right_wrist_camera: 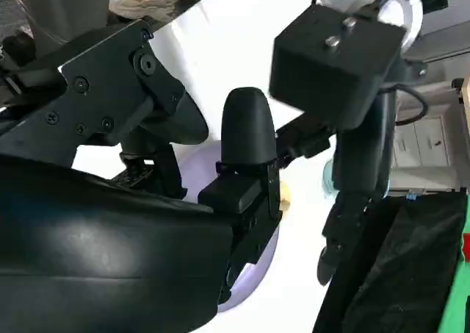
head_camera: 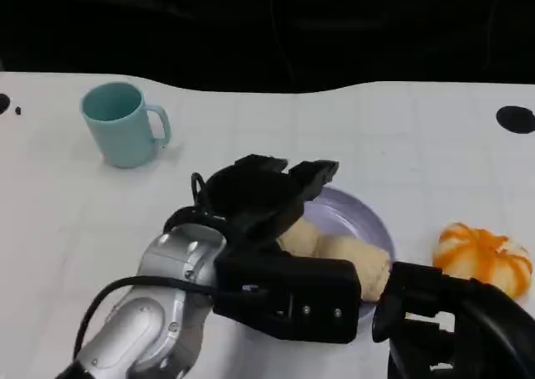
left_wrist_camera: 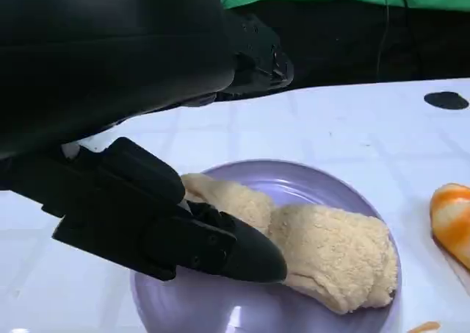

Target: Grasp the towel on the left side of the plate with the left hand and place it into the plate.

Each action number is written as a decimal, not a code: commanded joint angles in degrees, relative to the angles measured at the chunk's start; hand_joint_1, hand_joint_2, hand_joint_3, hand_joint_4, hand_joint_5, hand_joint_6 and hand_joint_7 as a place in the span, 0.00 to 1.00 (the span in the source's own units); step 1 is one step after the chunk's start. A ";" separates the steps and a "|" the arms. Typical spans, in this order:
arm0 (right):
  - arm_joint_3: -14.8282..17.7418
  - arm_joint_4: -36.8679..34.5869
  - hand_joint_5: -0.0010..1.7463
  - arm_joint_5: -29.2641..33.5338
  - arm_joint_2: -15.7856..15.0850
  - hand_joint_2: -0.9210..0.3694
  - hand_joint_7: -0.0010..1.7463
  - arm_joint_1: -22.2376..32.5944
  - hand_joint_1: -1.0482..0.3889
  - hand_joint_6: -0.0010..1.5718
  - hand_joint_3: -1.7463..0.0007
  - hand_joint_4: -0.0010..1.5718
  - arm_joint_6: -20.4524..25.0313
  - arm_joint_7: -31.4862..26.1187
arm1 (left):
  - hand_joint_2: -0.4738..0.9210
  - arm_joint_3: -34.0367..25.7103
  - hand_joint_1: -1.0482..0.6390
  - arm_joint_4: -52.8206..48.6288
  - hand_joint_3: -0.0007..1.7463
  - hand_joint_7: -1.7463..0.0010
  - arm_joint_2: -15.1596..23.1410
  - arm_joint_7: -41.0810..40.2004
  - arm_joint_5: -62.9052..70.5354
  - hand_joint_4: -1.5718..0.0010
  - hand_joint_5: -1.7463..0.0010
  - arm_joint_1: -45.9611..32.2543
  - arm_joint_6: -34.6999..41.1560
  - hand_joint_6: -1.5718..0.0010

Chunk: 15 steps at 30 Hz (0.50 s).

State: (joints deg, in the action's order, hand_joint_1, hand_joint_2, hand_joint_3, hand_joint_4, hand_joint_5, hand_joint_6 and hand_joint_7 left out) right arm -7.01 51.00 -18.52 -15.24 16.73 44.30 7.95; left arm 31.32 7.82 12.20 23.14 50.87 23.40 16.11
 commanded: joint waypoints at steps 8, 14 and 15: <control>0.01 -0.03 1.00 0.57 -0.22 0.33 0.91 -0.26 0.69 0.42 0.25 0.48 -0.51 0.01 | 1.00 -9.92 0.19 12.56 0.13 0.97 6.29 11.12 -10.85 0.92 0.85 -3.86 1.44 0.89; -0.43 -0.13 1.00 0.89 -0.23 0.33 0.91 -0.53 0.68 0.42 0.25 0.48 -0.44 -0.11 | 1.00 -18.20 0.29 19.84 0.17 0.93 9.67 18.71 -23.48 0.65 0.76 -6.68 6.38 0.67; -0.47 -0.17 1.00 0.91 -0.22 0.34 0.91 -0.60 0.68 0.42 0.25 0.48 -0.30 -0.14 | 1.00 -19.29 0.30 20.83 0.18 0.95 10.47 19.46 -25.02 0.57 0.81 -7.14 6.86 0.62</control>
State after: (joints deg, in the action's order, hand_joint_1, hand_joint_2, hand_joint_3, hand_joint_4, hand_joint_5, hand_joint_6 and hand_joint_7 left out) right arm -7.33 50.86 -18.21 -15.22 16.42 44.21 8.01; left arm 15.08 25.81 20.05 39.93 29.48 17.42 21.34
